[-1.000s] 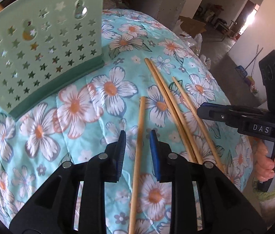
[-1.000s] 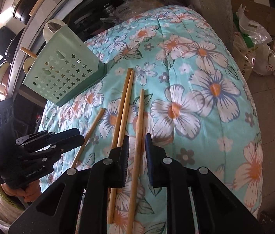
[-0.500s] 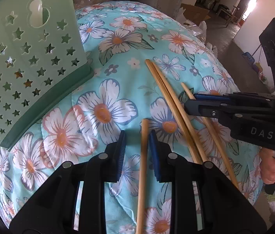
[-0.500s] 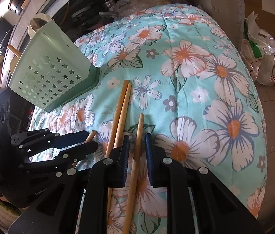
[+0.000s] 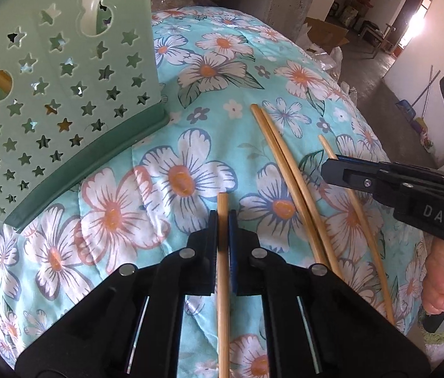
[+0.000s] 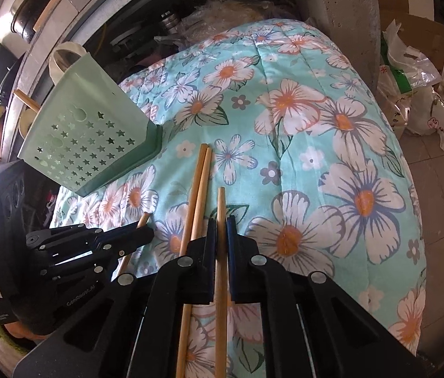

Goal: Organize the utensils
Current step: 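Lift both chopsticks up toward the mint-green holder with both tools, then lower the left tool's chopstick into the holder and open it while the right tool holds its chopstick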

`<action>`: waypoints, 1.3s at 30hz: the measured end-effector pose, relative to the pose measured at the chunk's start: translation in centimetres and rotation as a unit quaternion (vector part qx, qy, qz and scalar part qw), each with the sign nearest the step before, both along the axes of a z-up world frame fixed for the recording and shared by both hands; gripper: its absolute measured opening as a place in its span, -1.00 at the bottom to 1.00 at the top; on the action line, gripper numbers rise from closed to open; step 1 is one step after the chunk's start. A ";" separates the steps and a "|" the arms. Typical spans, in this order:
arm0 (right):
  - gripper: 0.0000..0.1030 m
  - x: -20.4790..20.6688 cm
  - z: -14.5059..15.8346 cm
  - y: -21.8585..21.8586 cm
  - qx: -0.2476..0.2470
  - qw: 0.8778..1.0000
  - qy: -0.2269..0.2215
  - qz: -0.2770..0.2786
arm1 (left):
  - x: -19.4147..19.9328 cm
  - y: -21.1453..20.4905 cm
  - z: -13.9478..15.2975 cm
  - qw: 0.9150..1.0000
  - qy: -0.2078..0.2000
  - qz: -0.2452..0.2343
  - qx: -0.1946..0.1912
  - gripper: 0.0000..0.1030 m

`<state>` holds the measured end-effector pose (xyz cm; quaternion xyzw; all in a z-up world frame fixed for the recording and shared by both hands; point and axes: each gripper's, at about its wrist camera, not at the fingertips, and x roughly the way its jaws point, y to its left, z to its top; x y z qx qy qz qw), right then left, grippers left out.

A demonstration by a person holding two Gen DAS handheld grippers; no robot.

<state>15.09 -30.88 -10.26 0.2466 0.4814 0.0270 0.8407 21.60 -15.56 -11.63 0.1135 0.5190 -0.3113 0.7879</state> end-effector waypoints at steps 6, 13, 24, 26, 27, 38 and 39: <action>-0.87 -2.0 3.5 0.3 0.006 0.999 -0.033 -0.001 | -0.9 2.0 2.9 0.999 -0.003 0.013 -0.038 -0.89; -0.87 -4.3 8.0 1.4 0.022 0.996 -0.081 0.010 | -3.0 5.7 8.2 0.995 -0.012 0.017 -0.099 -0.89; -0.87 -6.2 13.3 4.5 0.023 0.988 -0.144 0.042 | -5.6 11.8 13.5 0.989 -0.038 0.028 -0.144 -0.89; -0.87 -6.3 13.9 5.1 0.022 0.987 -0.153 0.045 | -6.0 12.6 14.2 0.987 -0.048 0.031 -0.147 -0.89; -0.87 -6.3 14.1 5.2 0.023 0.986 -0.156 0.047 | -6.2 13.0 14.6 0.987 -0.052 0.035 -0.150 -0.89; -0.87 -6.4 16.7 6.9 0.032 0.977 -0.198 0.070 | -6.4 17.8 20.5 0.972 -0.118 0.078 -0.186 -0.89; -0.87 -6.4 16.8 6.9 0.033 0.977 -0.200 0.073 | -6.3 18.2 21.2 0.971 -0.124 0.083 -0.189 -0.89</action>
